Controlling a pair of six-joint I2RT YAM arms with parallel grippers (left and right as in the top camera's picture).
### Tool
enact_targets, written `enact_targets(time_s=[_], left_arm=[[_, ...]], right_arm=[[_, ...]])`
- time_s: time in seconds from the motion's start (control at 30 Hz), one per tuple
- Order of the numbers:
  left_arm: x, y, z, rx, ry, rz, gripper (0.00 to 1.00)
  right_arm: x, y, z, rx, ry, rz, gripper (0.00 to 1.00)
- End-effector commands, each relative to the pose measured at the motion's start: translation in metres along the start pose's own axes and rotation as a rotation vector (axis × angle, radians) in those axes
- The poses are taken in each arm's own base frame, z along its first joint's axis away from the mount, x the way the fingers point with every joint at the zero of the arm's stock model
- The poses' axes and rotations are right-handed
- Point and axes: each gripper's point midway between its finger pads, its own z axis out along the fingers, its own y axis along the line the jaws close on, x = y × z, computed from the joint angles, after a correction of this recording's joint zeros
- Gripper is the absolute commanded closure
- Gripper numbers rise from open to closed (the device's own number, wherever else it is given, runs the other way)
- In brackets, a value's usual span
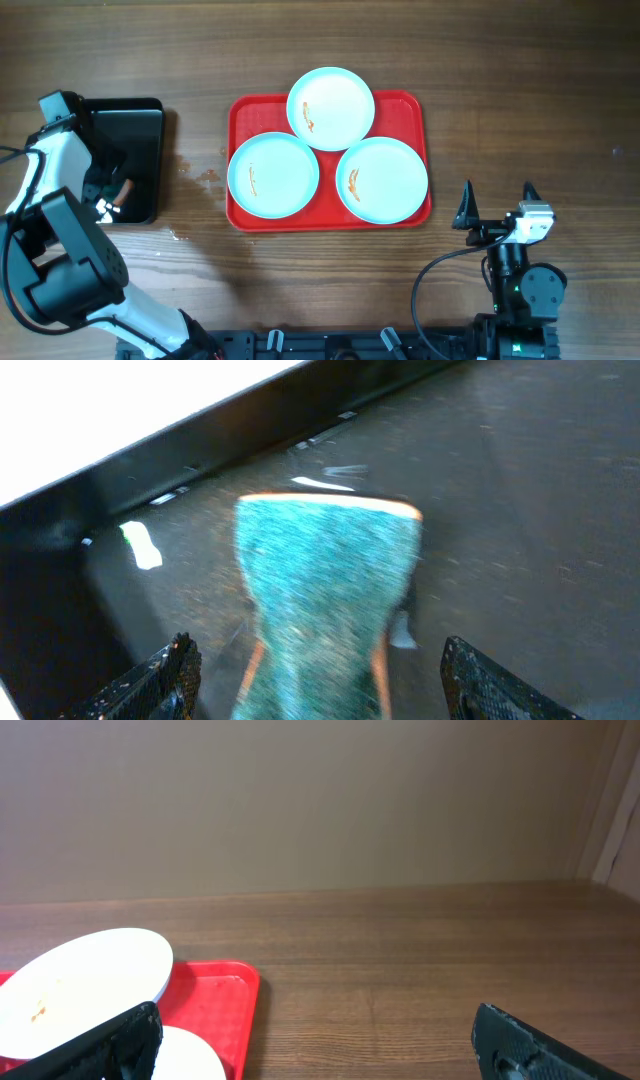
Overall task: Clean dirty plates on tray and stack at the side
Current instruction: 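Move the left gripper to the black tray and grasp the green sponge, then rub the held sponge around in the water of the black tray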
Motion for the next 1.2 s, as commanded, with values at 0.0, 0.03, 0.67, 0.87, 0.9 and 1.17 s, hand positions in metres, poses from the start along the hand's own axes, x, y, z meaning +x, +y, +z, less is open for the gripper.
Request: enact_targets(time_s=[0.0, 0.03, 0.67, 0.87, 0.9, 1.17], left_arm=[[-0.004, 0.011, 0.011, -0.073, -0.014, 0.038, 0.26], [-0.003, 0.011, 0.012, -0.074, -0.012, 0.039, 0.26], [0.006, -0.007, 0.027, 0.003, 0.041, 0.035, 0.32], [0.006, -0.008, 0.029, 0.003, 0.041, 0.036, 0.53], [0.006, -0.008, 0.029, 0.003, 0.041, 0.035, 0.59], [0.003, -0.008, 0.021, 0.012, 0.028, 0.032, 0.96]], right_arm=[[-0.001, -0.004, 0.000, 0.019, -0.004, -0.013, 0.00], [-0.001, -0.004, 0.000, 0.019, -0.004, -0.013, 0.00], [-0.001, -0.004, 0.000, 0.019, -0.004, -0.013, 0.00], [-0.001, -0.004, 0.000, 0.019, -0.004, -0.013, 0.00], [-0.001, -0.004, 0.000, 0.019, -0.004, -0.014, 0.00], [-0.001, -0.004, 0.000, 0.019, -0.004, -0.013, 0.00]])
